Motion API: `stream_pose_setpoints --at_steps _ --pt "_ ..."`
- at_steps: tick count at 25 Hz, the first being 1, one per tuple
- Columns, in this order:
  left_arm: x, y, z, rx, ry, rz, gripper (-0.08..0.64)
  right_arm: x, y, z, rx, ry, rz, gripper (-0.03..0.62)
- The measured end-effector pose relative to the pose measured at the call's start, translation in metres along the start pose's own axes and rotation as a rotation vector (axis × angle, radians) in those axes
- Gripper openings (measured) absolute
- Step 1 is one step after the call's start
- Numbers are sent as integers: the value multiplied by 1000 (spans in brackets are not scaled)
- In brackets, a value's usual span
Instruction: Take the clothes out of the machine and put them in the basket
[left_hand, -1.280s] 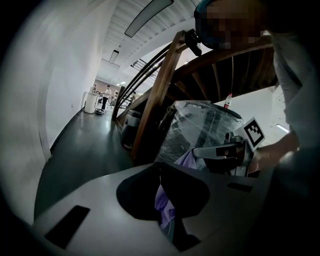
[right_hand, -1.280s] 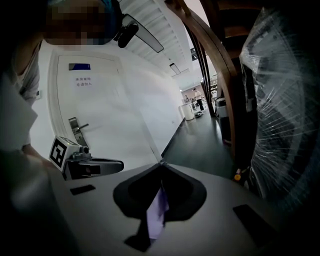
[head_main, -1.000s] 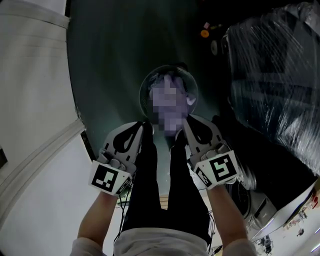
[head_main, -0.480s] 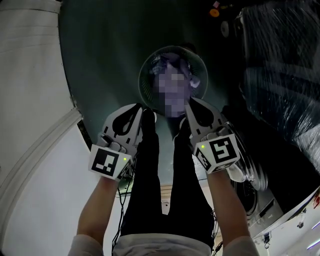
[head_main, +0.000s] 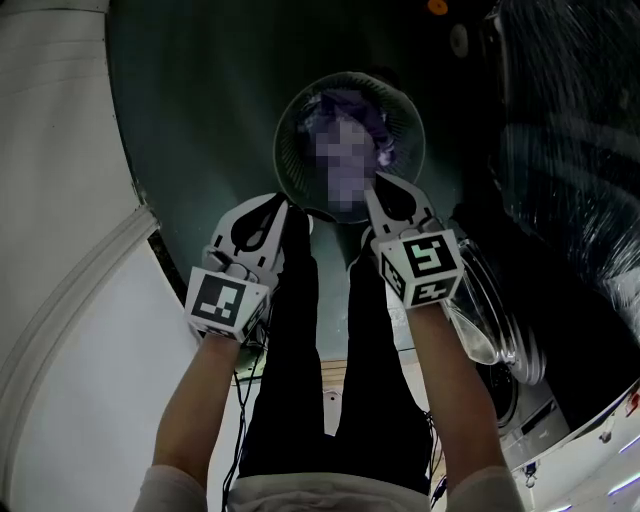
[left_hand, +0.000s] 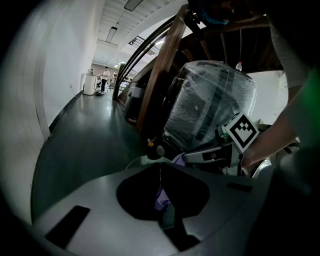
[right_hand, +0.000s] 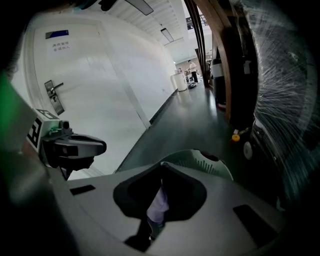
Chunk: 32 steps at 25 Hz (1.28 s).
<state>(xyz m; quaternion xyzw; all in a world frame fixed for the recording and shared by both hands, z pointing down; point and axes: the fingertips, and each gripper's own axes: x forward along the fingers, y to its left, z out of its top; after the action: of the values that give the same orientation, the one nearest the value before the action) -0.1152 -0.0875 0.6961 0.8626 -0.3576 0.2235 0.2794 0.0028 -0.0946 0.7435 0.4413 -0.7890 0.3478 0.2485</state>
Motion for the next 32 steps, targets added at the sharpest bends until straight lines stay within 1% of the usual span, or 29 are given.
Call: stream_pose_setpoints --at_steps 5,9,12,16,20,26,32 --pt "9 8 -23 -27 34 15 21 26 -10 -26 0 73 -30 17" --pt "15 10 -30 -51 36 26 22 37 -15 -44 12 134 -60 25" --pt "18 7 -32 -56 41 24 21 39 -15 -51 16 153 -78 41" --pt "18 6 -37 -58 48 23 23 37 -12 -51 13 150 -85 46" --pt "16 7 -42 -97 30 37 21 36 -11 -48 10 142 -83 41" --pt "13 3 -41 -78 40 28 23 28 -10 -46 12 126 -83 20" --pt "5 -3 -23 -61 25 20 21 16 -1 -28 20 83 -69 9"
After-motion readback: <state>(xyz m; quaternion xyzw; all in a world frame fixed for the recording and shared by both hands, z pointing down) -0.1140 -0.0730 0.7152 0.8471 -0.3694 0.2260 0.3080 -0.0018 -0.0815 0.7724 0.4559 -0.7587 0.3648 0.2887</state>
